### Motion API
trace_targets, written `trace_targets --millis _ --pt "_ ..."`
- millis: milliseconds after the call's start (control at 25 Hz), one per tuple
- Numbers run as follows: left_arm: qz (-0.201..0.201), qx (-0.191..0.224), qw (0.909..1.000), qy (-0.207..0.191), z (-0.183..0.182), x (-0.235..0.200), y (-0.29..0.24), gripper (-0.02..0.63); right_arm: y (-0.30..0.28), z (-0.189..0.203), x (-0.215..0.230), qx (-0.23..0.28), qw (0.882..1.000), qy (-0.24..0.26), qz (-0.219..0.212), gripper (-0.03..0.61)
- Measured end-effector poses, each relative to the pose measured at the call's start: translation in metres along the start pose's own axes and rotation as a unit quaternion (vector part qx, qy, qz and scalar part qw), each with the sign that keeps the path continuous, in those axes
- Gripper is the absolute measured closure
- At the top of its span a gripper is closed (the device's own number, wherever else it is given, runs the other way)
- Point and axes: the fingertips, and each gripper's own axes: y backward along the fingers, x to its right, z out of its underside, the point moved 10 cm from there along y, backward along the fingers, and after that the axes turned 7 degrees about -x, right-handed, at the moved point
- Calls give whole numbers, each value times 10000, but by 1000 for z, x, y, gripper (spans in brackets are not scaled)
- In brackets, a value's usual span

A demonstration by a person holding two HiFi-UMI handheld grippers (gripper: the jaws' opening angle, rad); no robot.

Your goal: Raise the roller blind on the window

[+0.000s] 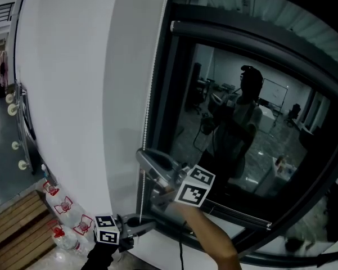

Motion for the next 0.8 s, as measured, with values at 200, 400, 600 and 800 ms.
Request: trace_targets --millis 200,400,600,800 --pt "0 27 10000 36 0 1 -1 615 15 48 -7 -443 9988 -140 130 566" --pt "-20 25 10000 15 -3 1 2 615 32 89 -9 -470 9957 -799 63 565" --pt "7 51 10000 -7 -5 2 -1 615 28 72 -6 -561 9971 -521 -7 530" --pt "18 38 10000 13 -2 2 0 615 9 30 5 -304 9986 -392 -176 453"
